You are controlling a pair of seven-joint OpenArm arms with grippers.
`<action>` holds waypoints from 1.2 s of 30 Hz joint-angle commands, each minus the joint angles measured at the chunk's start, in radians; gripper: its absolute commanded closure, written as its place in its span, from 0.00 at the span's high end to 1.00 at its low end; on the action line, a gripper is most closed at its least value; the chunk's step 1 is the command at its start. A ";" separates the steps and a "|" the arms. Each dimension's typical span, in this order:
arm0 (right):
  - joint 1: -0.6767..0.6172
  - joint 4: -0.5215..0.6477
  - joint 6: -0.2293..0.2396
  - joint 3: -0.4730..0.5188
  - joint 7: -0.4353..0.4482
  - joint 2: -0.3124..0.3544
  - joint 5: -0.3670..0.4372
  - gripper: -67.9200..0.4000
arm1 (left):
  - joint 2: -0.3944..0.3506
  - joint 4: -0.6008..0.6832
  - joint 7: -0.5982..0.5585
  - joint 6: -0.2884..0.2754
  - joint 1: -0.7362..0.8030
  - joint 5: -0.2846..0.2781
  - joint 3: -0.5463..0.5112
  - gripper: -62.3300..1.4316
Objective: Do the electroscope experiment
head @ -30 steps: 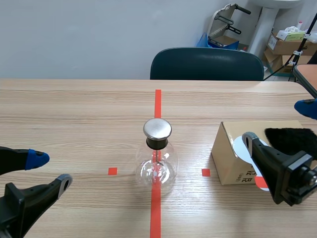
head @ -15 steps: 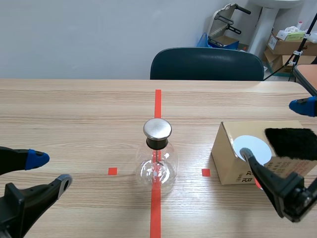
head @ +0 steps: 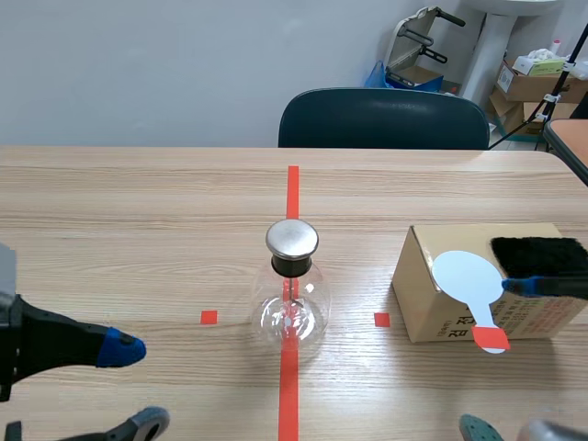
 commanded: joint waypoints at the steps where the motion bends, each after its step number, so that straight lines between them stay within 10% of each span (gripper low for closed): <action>1: 0.002 -0.028 -0.055 -0.008 -0.004 -0.023 -0.042 1.00 | -0.029 0.010 -0.043 -0.003 0.008 -0.011 0.022 0.61; 11: 0.089 -0.340 -0.576 -0.085 -0.118 -0.084 -0.248 1.00 | -0.130 0.010 -0.206 -0.010 0.008 -0.010 0.079 0.84; 15: 0.163 -0.440 -0.705 -0.103 -0.177 -0.084 -0.266 1.00 | -0.130 0.010 -0.251 -0.009 0.008 -0.014 0.080 0.84; 36: 0.425 -0.617 -0.748 -0.231 -0.320 -0.084 -0.327 1.00 | -0.130 0.010 -0.231 -0.009 0.008 -0.013 0.085 0.84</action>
